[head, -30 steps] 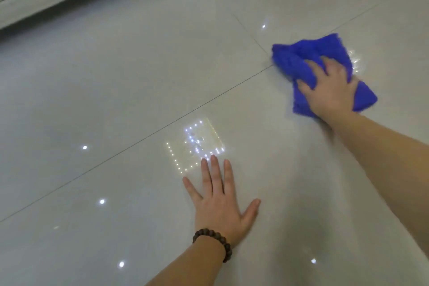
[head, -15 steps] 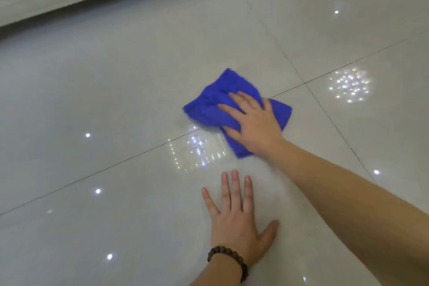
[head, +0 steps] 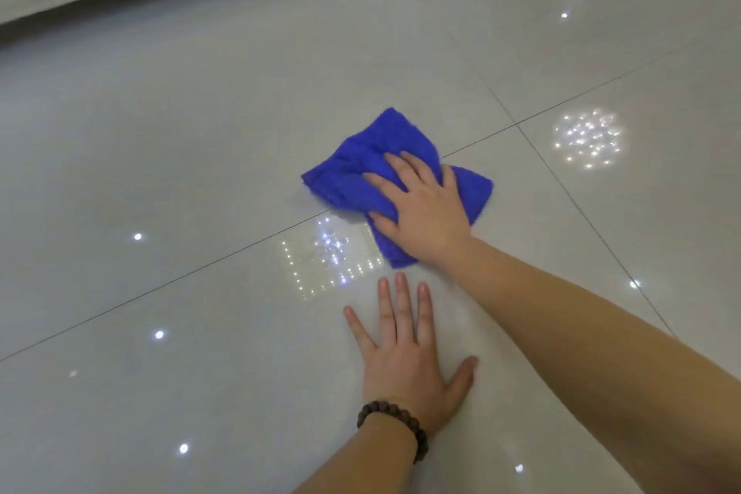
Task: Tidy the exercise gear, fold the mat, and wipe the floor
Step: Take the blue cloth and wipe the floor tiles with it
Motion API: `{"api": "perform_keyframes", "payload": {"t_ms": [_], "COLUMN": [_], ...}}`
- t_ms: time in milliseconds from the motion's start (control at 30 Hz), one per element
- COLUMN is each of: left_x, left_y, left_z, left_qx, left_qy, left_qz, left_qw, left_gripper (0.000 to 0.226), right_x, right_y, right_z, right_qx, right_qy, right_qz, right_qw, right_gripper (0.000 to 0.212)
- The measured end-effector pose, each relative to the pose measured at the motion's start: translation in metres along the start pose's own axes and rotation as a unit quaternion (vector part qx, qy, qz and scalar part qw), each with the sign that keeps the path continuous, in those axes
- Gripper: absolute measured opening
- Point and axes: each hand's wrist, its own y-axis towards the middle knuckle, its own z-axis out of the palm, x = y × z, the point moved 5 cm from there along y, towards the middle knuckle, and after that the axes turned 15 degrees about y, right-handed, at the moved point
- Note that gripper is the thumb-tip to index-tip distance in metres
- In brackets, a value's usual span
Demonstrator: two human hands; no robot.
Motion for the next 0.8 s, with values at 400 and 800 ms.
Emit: {"api": "perform_keyframes", "payload": {"t_ms": [400, 800], "left_x": [0.093, 0.275], "left_y": [-0.02, -0.027], "left_z": [-0.004, 0.03], "left_qx": [-0.071, 0.122], "left_qy": [-0.013, -0.036], "left_qz": [0.011, -0.338], "left_qw": [0.997, 0.933], "left_gripper": [0.083, 0.092], "right_x": [-0.139, 0.082], "right_y": [-0.103, -0.055], "right_z": [-0.052, 0.028], "right_qx": [-0.118, -0.054], "right_qy": [0.02, 0.023], "right_qz": [0.3, 0.098], "right_qw": [0.946, 0.993], "right_gripper": [0.056, 0.06]}}
